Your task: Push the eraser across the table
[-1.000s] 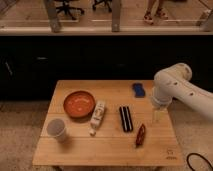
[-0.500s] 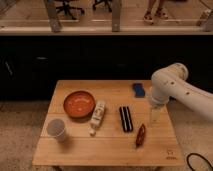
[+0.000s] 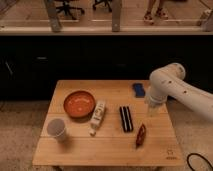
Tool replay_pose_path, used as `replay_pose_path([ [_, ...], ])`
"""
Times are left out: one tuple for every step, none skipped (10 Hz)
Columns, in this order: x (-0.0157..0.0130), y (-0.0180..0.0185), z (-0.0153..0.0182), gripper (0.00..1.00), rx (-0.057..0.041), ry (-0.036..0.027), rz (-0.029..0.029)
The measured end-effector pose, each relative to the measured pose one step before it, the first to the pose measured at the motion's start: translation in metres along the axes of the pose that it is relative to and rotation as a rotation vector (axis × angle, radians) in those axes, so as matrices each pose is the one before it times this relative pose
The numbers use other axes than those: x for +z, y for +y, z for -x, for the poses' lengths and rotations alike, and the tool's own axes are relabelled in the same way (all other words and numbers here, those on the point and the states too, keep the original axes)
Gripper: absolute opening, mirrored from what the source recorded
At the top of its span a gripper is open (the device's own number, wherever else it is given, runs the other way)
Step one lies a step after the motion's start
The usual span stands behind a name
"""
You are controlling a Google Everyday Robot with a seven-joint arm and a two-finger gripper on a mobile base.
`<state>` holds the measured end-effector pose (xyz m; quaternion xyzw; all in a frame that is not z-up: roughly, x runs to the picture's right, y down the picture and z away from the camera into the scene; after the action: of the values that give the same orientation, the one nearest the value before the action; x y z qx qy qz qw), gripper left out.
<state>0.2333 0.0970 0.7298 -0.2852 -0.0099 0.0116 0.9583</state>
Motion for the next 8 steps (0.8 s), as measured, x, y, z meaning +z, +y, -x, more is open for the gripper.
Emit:
replay_pose_path([
  [0.00122, -0.00029, -0.00077, 0.39, 0.00225, -0.00051, 0.00238],
  [0.00124, -0.00228, 0.00072, 0.27, 0.00287, -0.00412, 0.00092],
  [0.00394, -0.00214, 0.00039, 0.18, 0.00350, -0.00494, 0.00378],
  [0.00525, -0.00326, -0.00049, 0.10, 0.00275, -0.00350, 0.00177],
  [0.00832, -0.00595, 0.00231, 0.01, 0.00175, -0.00779, 0.00480],
  [0.00138, -0.00195, 0.00081, 0.00, -0.00033, -0.00068, 0.00005],
  [0.00221, -0.00157, -0.00081, 0.00, 0.00346, -0.00057, 0.00263],
  [0.00248, -0.00095, -0.00302, 0.00, 0.00838, -0.00139, 0.00516],
])
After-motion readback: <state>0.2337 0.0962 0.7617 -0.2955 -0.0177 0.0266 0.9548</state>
